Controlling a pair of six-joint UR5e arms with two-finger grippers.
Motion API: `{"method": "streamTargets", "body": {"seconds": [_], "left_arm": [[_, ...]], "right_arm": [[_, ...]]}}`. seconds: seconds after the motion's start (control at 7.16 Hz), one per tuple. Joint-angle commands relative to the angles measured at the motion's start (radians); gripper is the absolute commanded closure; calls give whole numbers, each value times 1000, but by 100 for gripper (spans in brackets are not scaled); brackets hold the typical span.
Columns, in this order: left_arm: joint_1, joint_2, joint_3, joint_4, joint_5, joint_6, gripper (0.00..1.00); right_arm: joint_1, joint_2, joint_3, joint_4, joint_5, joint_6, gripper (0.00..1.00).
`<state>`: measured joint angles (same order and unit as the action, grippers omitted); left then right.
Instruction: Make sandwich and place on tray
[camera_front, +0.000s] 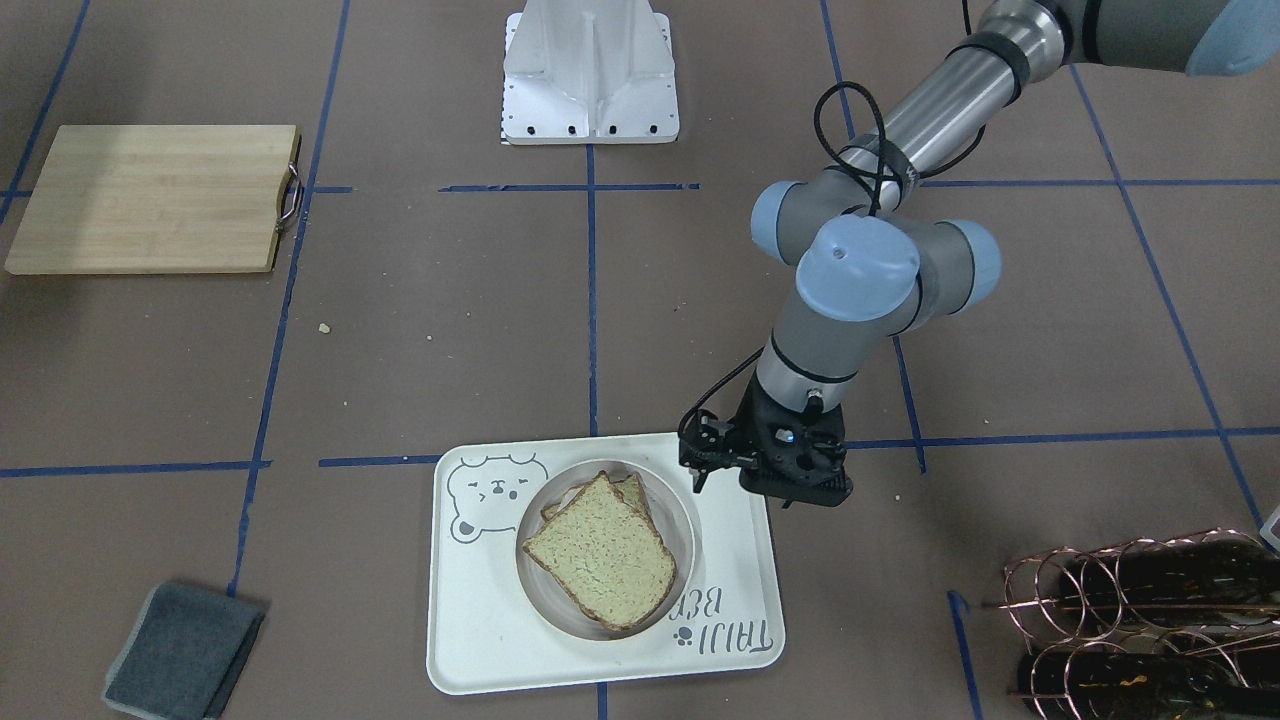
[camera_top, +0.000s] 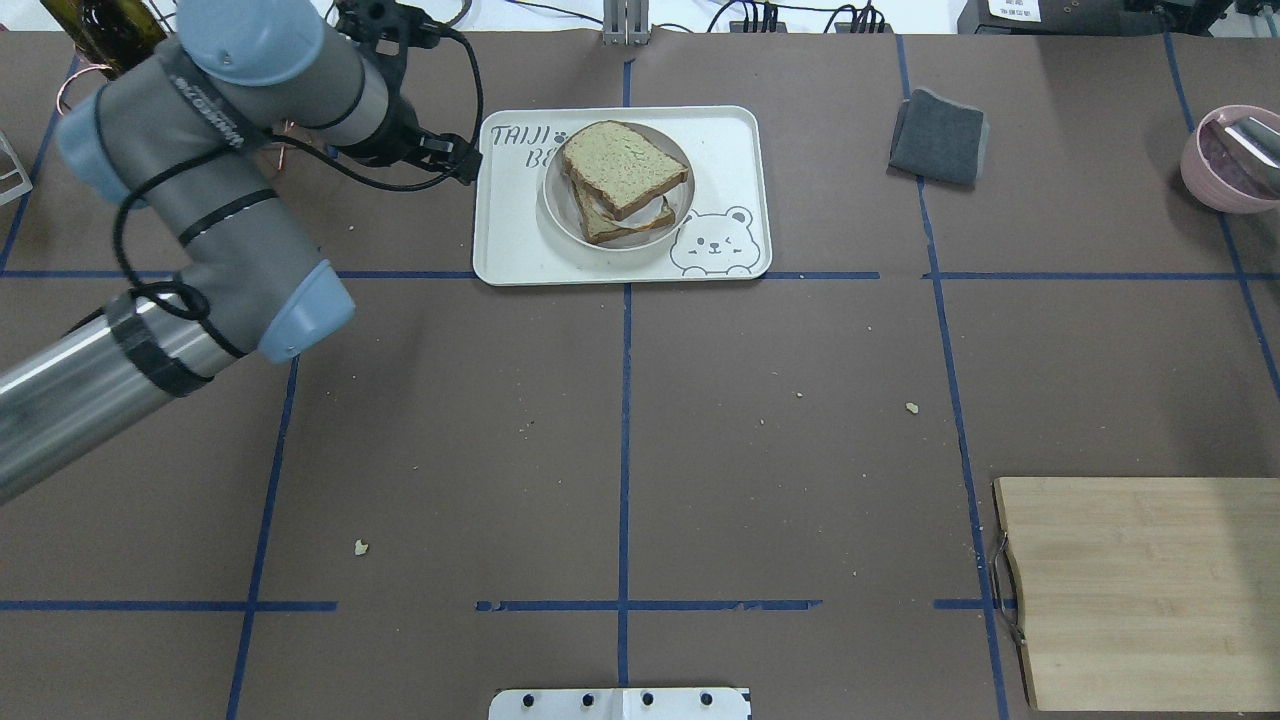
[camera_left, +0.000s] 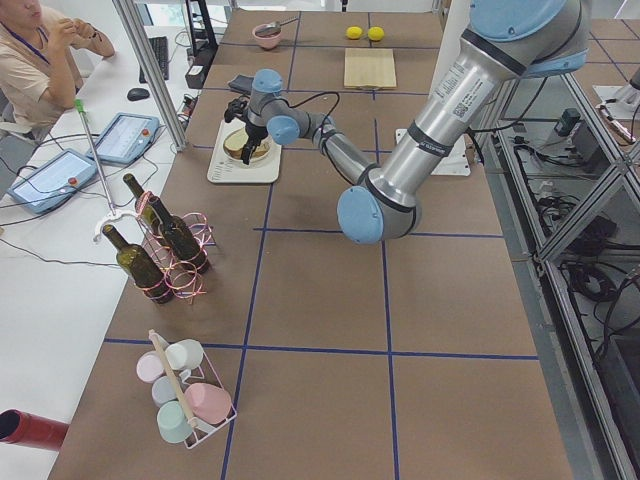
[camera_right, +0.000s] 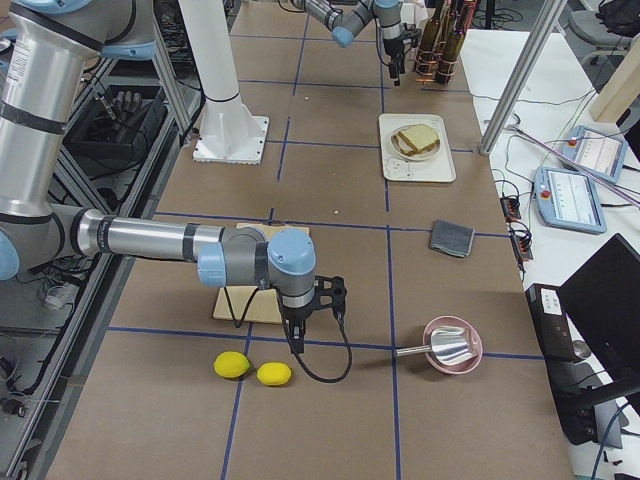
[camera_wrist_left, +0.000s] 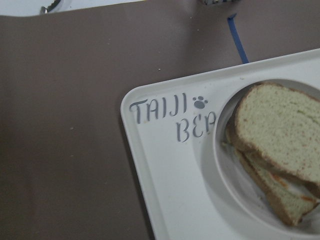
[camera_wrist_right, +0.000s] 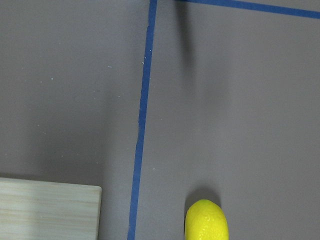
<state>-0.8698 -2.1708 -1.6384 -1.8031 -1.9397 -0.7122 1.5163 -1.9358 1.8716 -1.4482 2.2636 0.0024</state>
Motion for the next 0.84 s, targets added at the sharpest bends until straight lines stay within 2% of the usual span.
{"method": "streamTargets", "body": {"seconds": [0.0,0.14,0.28,0.42,0.56,0.7], "left_arm": [[-146,220,-246,120,-159,89,0],[-217,314,-247,123,-264,193,0],[-282,409,-224,132,-427,239,0],[-337,511,-227,133,-462,256,0],[-407,613,-227,126,-455,407,0],[-499,678,-210,137,-459,644,0]], "right_arm": [[1,0,13,0,13,1,0],[1,-2,12,-9,16,1,0],[1,-12,6,-6,105,1,0],[45,-38,12,-6,169,-1,0],[53,-41,12,-18,163,-1,0],[62,-43,12,-38,154,-1,0]]}}
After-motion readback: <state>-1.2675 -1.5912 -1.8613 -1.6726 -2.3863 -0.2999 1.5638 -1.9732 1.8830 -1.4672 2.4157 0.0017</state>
